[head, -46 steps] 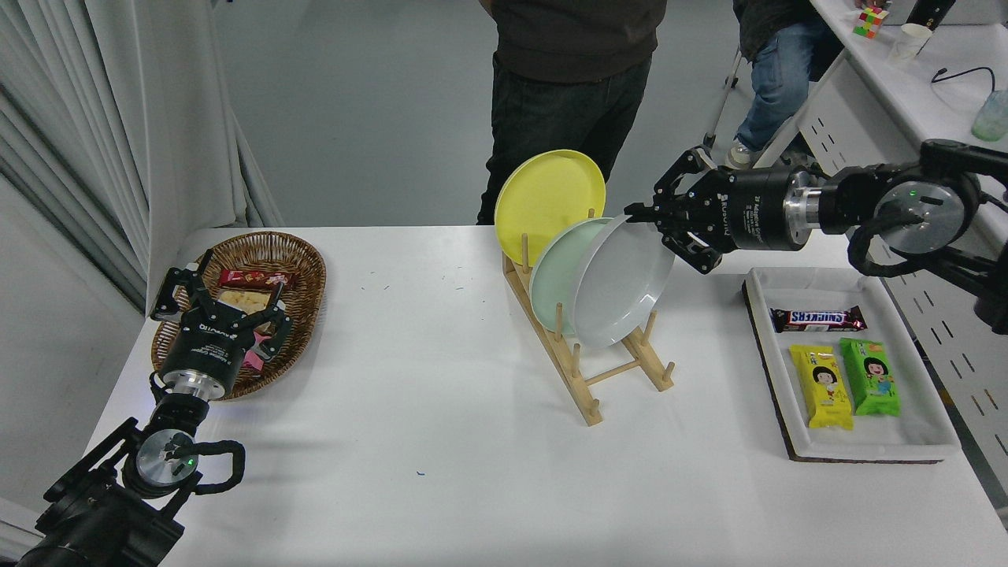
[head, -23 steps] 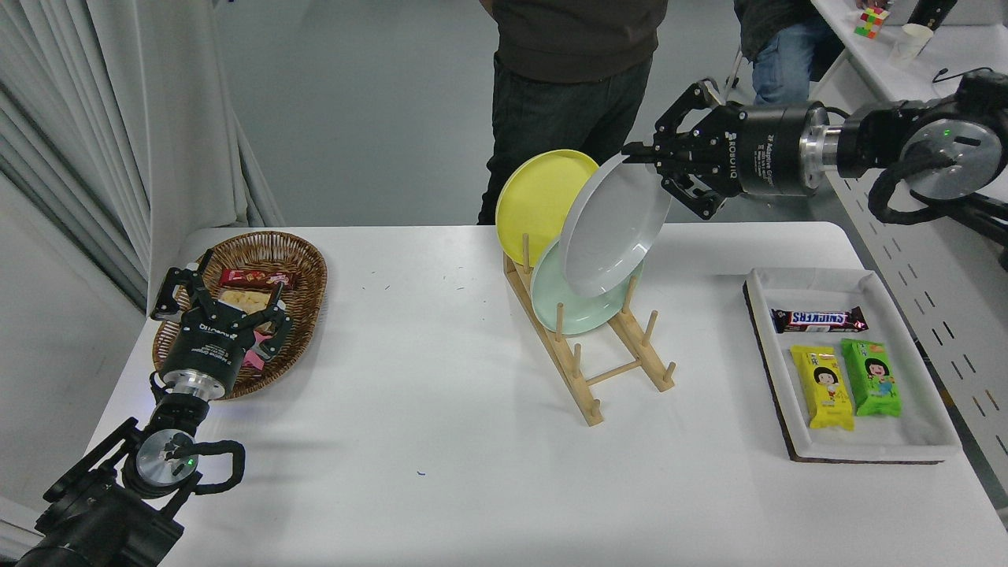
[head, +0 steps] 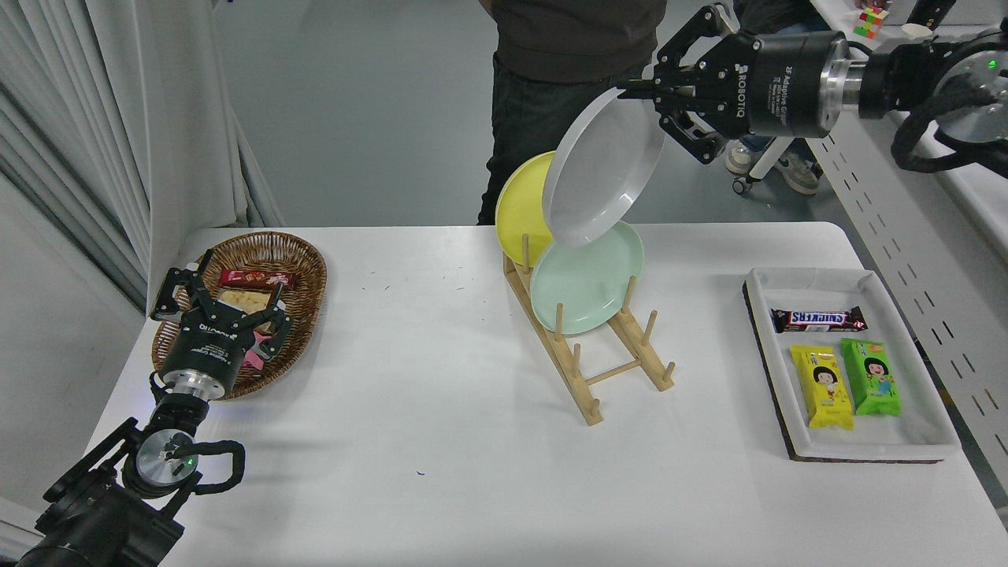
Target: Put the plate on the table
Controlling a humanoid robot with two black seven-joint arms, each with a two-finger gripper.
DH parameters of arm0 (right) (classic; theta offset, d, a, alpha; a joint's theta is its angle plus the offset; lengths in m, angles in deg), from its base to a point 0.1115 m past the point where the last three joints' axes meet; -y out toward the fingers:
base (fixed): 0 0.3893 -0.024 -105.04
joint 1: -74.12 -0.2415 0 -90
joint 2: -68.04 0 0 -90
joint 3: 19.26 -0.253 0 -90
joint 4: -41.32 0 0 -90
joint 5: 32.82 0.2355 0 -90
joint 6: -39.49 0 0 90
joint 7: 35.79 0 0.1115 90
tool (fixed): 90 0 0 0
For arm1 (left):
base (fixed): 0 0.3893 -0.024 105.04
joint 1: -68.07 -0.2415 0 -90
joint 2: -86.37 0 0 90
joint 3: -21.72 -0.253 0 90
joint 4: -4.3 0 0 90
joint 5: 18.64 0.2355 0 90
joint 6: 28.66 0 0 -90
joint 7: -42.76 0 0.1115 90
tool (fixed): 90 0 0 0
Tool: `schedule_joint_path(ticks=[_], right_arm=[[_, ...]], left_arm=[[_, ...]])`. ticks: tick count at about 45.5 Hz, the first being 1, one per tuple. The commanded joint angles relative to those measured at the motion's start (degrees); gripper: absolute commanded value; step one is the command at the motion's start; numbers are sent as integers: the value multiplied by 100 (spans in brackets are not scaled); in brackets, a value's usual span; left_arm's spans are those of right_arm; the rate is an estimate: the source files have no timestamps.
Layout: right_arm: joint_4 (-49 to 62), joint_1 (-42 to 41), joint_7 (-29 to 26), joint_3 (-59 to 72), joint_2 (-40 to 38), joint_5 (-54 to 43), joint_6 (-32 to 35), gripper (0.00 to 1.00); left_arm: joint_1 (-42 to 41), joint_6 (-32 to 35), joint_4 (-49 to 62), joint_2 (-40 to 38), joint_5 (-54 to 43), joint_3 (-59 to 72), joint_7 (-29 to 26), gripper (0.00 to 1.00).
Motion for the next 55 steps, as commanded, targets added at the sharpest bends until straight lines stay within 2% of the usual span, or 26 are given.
schedule_joint_path(ticks=[1, 14, 34, 43, 55], right_arm=[[16, -71, -3, -163, 36, 52, -17, 0], [16, 70, -12, -357, 150, -124, -70, 0], [16, -308, -12, 118, 159, 342, -79, 0], [78, -352, -30, 355, 466, 526, -176, 0], [341, -325, -408, 338, 958, 808, -492, 0]], left_arm=[[0, 0, 0, 0, 7, 0, 0, 98], [0, 0, 0, 0, -2, 0, 0, 98], [0, 0, 0, 0, 7, 0, 0, 98], [0, 0, 0, 0, 7, 0, 0, 98], [0, 0, 0, 0, 7, 0, 0, 98]])
